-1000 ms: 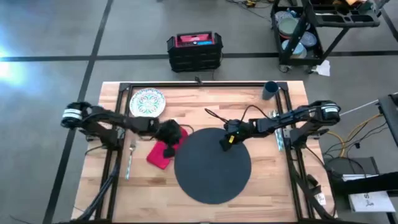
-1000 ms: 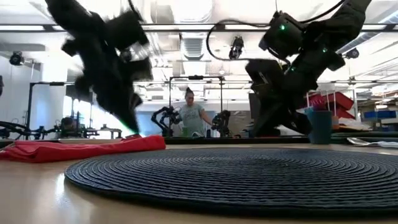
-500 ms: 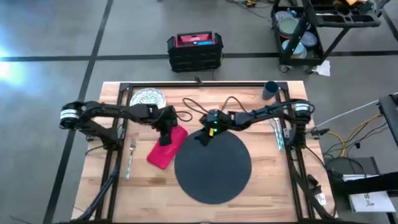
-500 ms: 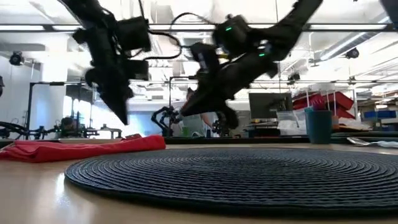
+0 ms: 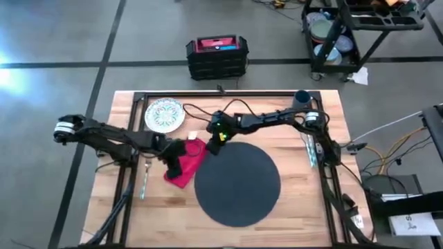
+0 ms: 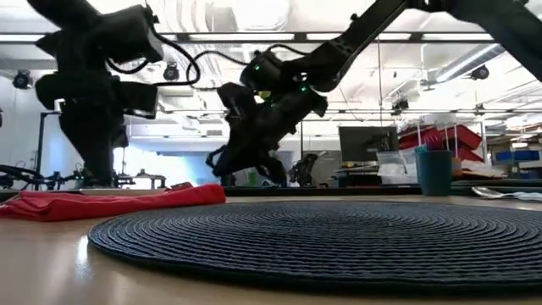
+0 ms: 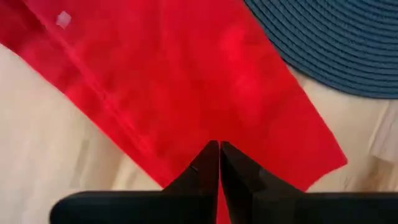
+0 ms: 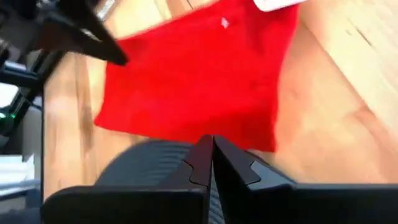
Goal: Set table place
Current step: Move the red napkin to the left of the black placemat
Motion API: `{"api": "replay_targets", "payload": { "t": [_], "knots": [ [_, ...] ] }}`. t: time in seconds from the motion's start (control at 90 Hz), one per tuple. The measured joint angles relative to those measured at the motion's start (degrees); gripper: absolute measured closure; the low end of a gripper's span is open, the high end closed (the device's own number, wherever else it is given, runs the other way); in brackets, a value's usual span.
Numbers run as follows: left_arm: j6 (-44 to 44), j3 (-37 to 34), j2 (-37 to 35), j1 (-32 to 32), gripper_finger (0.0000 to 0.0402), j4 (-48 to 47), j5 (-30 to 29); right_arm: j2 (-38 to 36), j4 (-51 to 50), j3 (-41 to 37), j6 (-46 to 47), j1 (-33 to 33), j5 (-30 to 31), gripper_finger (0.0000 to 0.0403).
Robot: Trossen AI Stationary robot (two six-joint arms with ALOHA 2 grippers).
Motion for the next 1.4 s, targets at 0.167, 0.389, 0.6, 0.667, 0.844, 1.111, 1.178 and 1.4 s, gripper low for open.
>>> {"api": "replay_targets", "payload": {
  "t": [0.167,0.389,0.6,0.667,0.844,1.111,1.178,1.4],
  "knots": [
    [-4.88,-1.95,0.90,-3.47,0.0402,4.96,-0.58,3.66,-2.75,4.71,-0.84,-0.07,-2.48,0.0403],
    [-7.19,-2.54,3.78,-4.83,0.0402,11.53,-0.71,8.15,-8.64,9.62,-1.10,-0.07,-4.35,0.0403],
    [-4.93,-0.77,2.03,-4.84,0.0402,11.33,-1.00,6.70,-9.43,11.76,-2.74,0.06,-3.88,0.0403],
    [-4.56,0.32,1.12,-4.86,0.0402,11.47,-1.06,4.07,-12.43,11.68,-2.77,0.06,-3.52,0.0403],
    [-0.45,3.46,-1.32,-5.12,0.0402,12.69,-1.37,-1.01,-13.31,11.19,-1.37,1.28,0.64,0.0403],
    [5.29,3.35,-1.46,1.20,0.0402,10.34,-0.29,-4.03,-15.21,9.73,-2.80,3.96,3.90,0.0403],
    [5.37,2.82,-1.65,2.02,0.0402,10.08,0.42,-3.60,-14.81,9.64,-2.82,4.25,3.94,0.0403],
    [6.34,2.46,-2.80,2.28,0.0402,10.46,0.47,-3.27,-14.31,9.47,-2.97,4.32,3.48,0.0403]
  ]
}}
